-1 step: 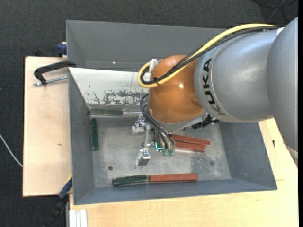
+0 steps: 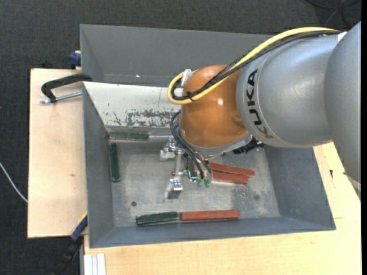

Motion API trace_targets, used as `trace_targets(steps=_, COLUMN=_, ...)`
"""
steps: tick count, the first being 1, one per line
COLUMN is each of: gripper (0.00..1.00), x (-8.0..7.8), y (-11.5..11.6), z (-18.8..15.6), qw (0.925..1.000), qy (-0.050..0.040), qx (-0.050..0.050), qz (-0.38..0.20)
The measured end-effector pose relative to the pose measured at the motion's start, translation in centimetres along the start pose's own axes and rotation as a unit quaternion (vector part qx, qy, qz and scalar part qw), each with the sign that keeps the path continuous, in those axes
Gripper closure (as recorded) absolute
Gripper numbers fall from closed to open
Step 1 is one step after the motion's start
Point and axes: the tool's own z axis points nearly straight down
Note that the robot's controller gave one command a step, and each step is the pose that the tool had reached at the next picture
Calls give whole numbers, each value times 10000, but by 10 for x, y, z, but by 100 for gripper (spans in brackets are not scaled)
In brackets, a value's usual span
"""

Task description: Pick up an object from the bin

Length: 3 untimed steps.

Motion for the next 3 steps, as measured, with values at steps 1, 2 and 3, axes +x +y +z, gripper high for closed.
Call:
trace_targets(steps=1, gripper=0, x=6, y=-33, z=-7, qw=9993, qy=7, qx=-4, qz=-384)
trace_targets(steps=2, gripper=0, x=6, y=-64, z=11, qw=9940, qy=-6, qx=7, qz=-1095)
trace_targets(steps=3, gripper=0, x=14, y=-65, z=20, qw=9972, qy=18, qx=7, qz=-743)
